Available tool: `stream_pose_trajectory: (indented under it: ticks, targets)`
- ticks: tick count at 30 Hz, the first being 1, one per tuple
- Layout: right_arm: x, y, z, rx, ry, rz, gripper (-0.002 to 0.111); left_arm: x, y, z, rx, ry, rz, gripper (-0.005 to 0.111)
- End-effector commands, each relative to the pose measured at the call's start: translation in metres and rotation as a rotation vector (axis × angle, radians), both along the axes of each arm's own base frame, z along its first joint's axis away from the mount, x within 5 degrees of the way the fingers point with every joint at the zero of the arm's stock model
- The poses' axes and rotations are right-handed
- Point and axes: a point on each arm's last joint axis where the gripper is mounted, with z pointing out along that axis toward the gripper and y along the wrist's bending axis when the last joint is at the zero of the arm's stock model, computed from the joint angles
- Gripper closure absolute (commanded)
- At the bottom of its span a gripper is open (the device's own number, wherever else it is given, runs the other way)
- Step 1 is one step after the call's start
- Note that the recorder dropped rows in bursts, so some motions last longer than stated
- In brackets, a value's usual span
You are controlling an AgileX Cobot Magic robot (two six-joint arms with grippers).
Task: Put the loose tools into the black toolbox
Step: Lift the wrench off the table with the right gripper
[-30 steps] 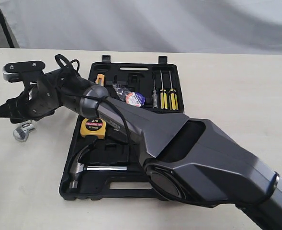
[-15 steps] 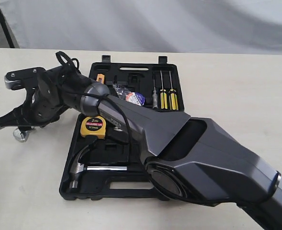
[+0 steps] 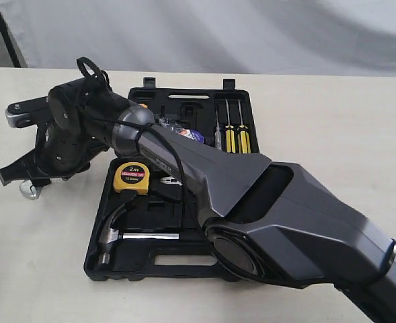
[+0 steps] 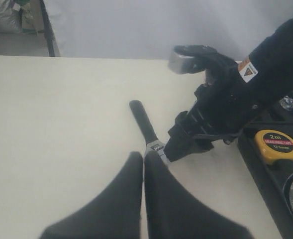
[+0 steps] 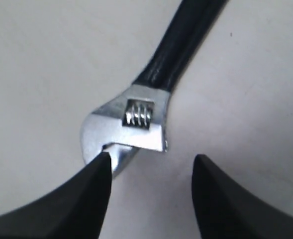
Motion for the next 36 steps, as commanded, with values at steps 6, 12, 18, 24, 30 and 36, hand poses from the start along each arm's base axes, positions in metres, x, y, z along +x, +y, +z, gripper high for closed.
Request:
stream_pose_trajectory:
  ticks: [6,12,18,24,30,36]
  targets:
    - [-0.002,0.018,-0.007,-0.001,-0.233,0.229,0.06,-0.002,0.0,-0.001,-0.027,-0.005,0.001,0.105]
    - [0.0,0.022,-0.024,-0.031,-0.352,0.371,0.058,-0.002,0.0,-0.001,-0.027,-0.005,0.001,0.105]
    - [0.006,0.02,-0.026,-0.006,-0.365,0.345,0.028,-0.002,0.0,-0.001,-0.027,-0.005,0.001,0.105]
    - [0.006,0.017,-0.041,0.032,-0.255,0.295,0.027,-0.002,0.0,-0.001,-0.027,-0.005,0.001,0.105]
    - [0.005,0.0,-0.052,-0.114,-0.125,0.245,0.057,-0.002,0.0,-0.001,-0.027,-0.005,0.001,0.105]
    - [0.0,-0.012,-0.056,-0.23,-0.036,0.273,0.108,-0.002,0.0,-0.001,-0.027,-0.005,0.001,0.105]
